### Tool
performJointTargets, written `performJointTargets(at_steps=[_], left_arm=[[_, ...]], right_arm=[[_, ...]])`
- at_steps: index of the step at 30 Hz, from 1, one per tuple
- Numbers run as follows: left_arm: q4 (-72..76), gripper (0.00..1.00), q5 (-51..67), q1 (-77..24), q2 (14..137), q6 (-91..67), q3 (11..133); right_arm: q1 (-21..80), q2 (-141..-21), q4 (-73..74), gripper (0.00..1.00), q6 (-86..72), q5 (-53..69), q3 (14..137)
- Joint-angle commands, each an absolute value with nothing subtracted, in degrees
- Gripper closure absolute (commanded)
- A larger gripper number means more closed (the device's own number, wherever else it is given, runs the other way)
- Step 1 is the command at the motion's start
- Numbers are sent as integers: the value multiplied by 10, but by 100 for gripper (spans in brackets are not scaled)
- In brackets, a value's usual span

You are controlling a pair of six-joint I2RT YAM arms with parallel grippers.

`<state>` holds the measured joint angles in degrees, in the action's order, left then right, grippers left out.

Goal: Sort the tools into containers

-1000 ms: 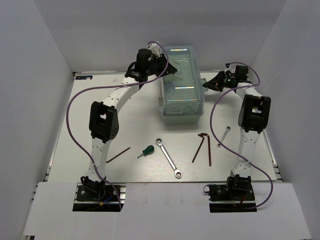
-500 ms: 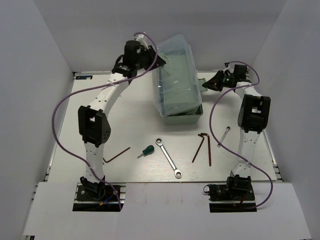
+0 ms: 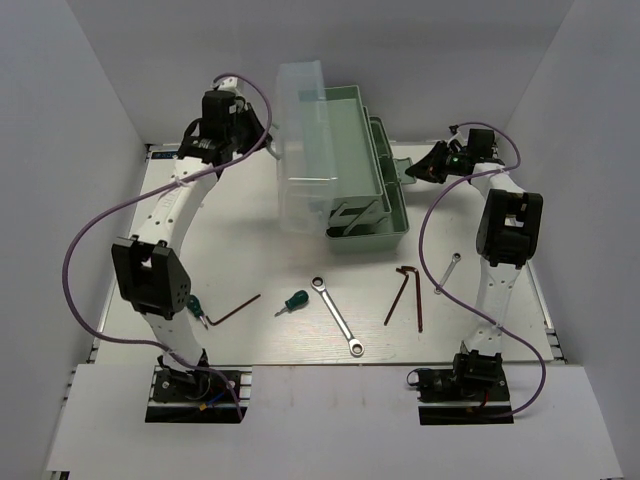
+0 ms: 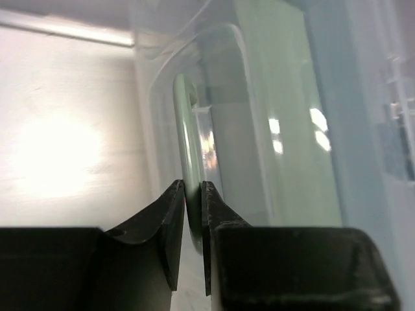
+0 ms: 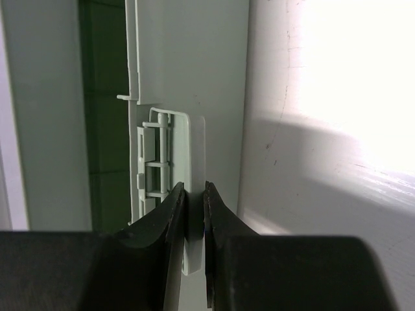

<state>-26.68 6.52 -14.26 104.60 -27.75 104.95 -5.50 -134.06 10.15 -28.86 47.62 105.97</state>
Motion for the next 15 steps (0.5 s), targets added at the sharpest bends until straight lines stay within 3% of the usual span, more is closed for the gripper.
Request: performJointTargets(at_steps=[1, 8, 10, 14, 15], left_arm=[[-282, 100, -5, -119, 975, -226, 1015], [-297, 100, -81, -113, 948, -189, 920], [-302, 94, -95, -108, 948, -184, 908], [-326, 56, -101, -97, 962, -178, 903], [-326, 41, -101, -97, 969, -178, 903]], right_arm=[[-76, -1310, 106, 100, -259, 430, 1046], [-76, -1292, 106, 100, -251, 434, 1027], [-76, -1289, 105, 100, -253, 438, 1025], [-76, -1280, 105, 100, -252, 443, 1008], [-76, -1277, 104, 100, -251, 444, 1005]])
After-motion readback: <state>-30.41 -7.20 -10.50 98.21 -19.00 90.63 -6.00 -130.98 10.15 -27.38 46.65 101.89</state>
